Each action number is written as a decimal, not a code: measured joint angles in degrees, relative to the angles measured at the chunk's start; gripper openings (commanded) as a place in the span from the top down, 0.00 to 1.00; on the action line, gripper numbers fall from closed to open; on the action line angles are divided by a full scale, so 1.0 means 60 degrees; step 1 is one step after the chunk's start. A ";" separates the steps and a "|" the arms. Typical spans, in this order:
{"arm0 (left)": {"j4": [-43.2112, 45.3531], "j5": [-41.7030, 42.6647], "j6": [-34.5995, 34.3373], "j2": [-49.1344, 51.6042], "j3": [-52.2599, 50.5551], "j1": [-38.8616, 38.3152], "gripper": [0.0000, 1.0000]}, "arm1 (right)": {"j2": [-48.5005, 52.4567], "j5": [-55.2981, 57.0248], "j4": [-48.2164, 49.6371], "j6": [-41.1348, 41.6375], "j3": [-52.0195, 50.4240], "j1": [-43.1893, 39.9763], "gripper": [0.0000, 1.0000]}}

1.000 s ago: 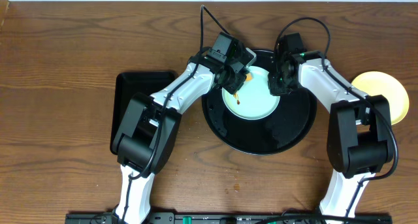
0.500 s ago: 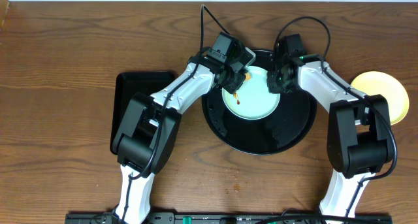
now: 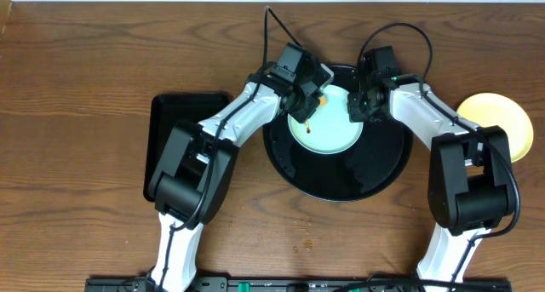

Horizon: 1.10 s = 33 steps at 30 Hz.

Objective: Clean dirty plates on tray and stack at the side
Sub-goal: 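Scrub the light-blue plate's stained area with the left-gripper sponge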

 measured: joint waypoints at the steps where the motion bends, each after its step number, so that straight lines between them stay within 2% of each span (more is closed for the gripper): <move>1: 0.0025 -0.0062 0.0007 0.0084 0.0000 0.0004 0.92 | 0.0000 0.0000 0.0000 0.0000 0.0000 0.0000 0.99; 20: 0.0200 -0.0255 0.0073 0.0470 0.0036 0.0000 0.93 | 0.0000 -0.0007 0.0004 0.0000 0.0000 0.0000 0.99; 33: -0.0543 0.0514 0.0219 0.0492 0.0149 0.0076 0.92 | 0.0000 -0.0011 0.0018 0.0000 0.0000 0.0000 0.99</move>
